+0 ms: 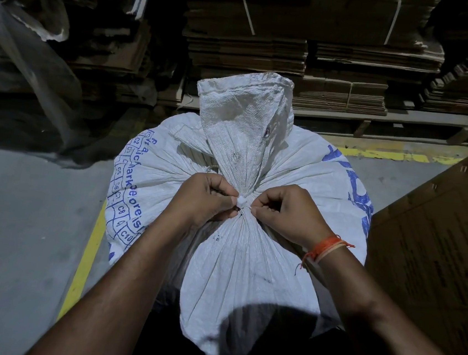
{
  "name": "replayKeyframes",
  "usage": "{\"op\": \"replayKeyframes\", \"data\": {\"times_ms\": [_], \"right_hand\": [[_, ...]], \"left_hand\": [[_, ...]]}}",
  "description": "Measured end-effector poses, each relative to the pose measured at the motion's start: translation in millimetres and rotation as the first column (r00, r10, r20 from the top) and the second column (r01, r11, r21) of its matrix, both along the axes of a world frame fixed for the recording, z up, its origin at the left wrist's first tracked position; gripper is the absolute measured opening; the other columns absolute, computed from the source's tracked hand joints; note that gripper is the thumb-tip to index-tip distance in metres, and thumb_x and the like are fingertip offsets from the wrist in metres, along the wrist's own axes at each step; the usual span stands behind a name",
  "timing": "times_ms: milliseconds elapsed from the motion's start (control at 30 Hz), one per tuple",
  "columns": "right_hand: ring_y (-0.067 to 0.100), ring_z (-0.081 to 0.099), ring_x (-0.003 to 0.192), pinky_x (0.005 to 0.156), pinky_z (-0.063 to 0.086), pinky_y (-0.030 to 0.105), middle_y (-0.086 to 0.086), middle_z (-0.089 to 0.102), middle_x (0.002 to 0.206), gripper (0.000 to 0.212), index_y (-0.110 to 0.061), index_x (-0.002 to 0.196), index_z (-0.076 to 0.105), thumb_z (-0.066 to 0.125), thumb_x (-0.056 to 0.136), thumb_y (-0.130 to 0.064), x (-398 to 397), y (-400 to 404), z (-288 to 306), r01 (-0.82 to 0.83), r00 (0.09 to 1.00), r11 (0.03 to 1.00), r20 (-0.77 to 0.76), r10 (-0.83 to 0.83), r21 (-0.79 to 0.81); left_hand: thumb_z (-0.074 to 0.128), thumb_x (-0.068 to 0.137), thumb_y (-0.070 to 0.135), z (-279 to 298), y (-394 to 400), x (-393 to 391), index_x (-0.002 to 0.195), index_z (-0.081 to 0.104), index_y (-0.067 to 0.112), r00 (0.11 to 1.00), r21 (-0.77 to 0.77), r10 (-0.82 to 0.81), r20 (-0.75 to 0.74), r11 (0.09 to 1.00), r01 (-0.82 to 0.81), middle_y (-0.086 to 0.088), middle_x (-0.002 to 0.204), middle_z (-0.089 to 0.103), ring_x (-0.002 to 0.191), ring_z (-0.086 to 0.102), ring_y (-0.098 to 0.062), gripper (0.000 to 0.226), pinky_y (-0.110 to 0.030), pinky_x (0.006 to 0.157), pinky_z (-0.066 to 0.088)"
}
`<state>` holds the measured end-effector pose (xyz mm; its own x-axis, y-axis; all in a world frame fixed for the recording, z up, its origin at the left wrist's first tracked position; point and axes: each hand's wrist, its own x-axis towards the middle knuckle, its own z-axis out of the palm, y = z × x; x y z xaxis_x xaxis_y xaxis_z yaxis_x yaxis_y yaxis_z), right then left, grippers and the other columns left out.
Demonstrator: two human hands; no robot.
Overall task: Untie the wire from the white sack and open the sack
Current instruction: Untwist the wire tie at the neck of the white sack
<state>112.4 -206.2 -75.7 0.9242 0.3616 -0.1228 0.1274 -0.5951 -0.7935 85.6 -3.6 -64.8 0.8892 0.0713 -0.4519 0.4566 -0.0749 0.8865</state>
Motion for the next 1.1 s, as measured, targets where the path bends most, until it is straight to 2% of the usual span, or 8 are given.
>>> {"op": "replayKeyframes", "data": {"times_ms": [200, 300, 433, 633, 800, 933, 1033, 1100], "right_hand": [[0.011, 0.071, 0.072, 0.063, 0.048, 0.011, -0.003, 0.077, 0.073, 0.007, -0.016, 0.077, 0.079, 0.077, 0.083, -0.014, -3, 6, -5, 0.046, 0.999, 0.999, 0.029, -0.046, -0.005], [0.011, 0.070, 0.071, 0.063, 0.048, 0.012, -0.002, 0.077, 0.072, 0.006, -0.016, 0.077, 0.079, 0.077, 0.082, -0.014, -4, 8, -8, 0.067, 0.997, 0.998, 0.033, -0.068, 0.010], [0.003, 0.065, 0.065, 0.063, 0.049, 0.011, -0.003, 0.077, 0.073, 0.006, -0.017, 0.078, 0.079, 0.078, 0.083, -0.014, 0, 3, -6, 0.036, 0.999, 0.999, -0.021, -0.036, 0.021], [0.010, 0.059, 0.066, 0.069, 0.052, 0.022, -0.004, 0.071, 0.072, 0.009, -0.015, 0.085, 0.077, 0.075, 0.082, -0.007, 4, -2, -6, 0.070, 0.997, 0.990, -0.044, -0.066, 0.122], [0.005, 0.061, 0.066, 0.067, 0.049, 0.013, -0.006, 0.072, 0.073, 0.007, -0.015, 0.085, 0.078, 0.080, 0.083, -0.009, 4, 0, -7, 0.051, 0.998, 0.992, -0.036, -0.048, 0.115], [0.005, 0.061, 0.066, 0.064, 0.047, 0.008, -0.001, 0.076, 0.078, 0.006, -0.015, 0.083, 0.078, 0.081, 0.083, -0.010, 2, 6, -10, 0.068, 0.998, 0.993, 0.004, -0.068, 0.101], [0.001, 0.058, 0.062, 0.060, 0.044, 0.005, -0.004, 0.074, 0.075, 0.009, -0.017, 0.082, 0.078, 0.081, 0.082, -0.009, 0, 11, -10, 0.094, 0.995, 0.990, 0.020, -0.097, 0.105], [-0.002, 0.056, 0.059, 0.060, 0.044, 0.005, -0.006, 0.073, 0.073, 0.010, -0.017, 0.084, 0.078, 0.080, 0.083, -0.008, -1, 12, -10, 0.107, 0.994, 0.988, 0.021, -0.110, 0.112]], "left_hand": [[0.075, 0.088, -0.005, -1, 1, 0, 0.090, 0.071, -0.004, 1.000, -0.007, 0.000, 0.002, 1.000, 0.000, -0.022, 0.077, 0.074, 0.070, 0.076, -0.028, 0.004, -0.038, 0.072, 0.065], [0.074, 0.089, -0.006, -1, 2, -1, 0.094, 0.070, -0.009, 1.000, -0.004, 0.005, 0.003, 1.000, -0.005, -0.027, 0.081, 0.073, 0.073, 0.075, -0.029, 0.007, -0.034, 0.068, 0.065], [0.075, 0.088, -0.005, -1, 1, 0, 0.094, 0.071, -0.007, 1.000, -0.006, -0.001, -0.004, 1.000, 0.001, -0.031, 0.086, 0.075, 0.070, 0.077, -0.026, 0.007, -0.034, 0.068, 0.064], [0.077, 0.087, -0.004, -1, 1, 0, 0.097, 0.069, -0.013, 1.000, 0.002, 0.003, 0.005, 1.000, -0.003, -0.040, 0.094, 0.072, 0.079, 0.073, -0.035, 0.015, -0.029, 0.062, 0.064], [0.076, 0.088, -0.005, -2, 2, 0, 0.094, 0.070, -0.009, 1.000, -0.002, 0.000, 0.007, 1.000, 0.000, -0.042, 0.096, 0.071, 0.076, 0.073, -0.034, 0.009, -0.035, 0.069, 0.065], [0.074, 0.089, -0.007, -1, 1, 0, 0.099, 0.068, -0.014, 1.000, 0.012, 0.003, 0.005, 1.000, -0.004, -0.044, 0.098, 0.069, 0.076, 0.072, -0.035, 0.014, -0.030, 0.063, 0.065], [0.073, 0.090, -0.007, 1, 1, -1, 0.101, 0.067, -0.016, 1.000, 0.029, 0.001, 0.009, 1.000, -0.001, -0.045, 0.098, 0.068, 0.073, 0.071, -0.033, 0.016, -0.027, 0.058, 0.062], [0.073, 0.089, -0.007, 0, 1, 0, 0.101, 0.067, -0.017, 1.000, 0.036, -0.002, 0.010, 0.999, 0.002, -0.045, 0.097, 0.069, 0.072, 0.071, -0.033, 0.017, -0.029, 0.060, 0.063]]}}
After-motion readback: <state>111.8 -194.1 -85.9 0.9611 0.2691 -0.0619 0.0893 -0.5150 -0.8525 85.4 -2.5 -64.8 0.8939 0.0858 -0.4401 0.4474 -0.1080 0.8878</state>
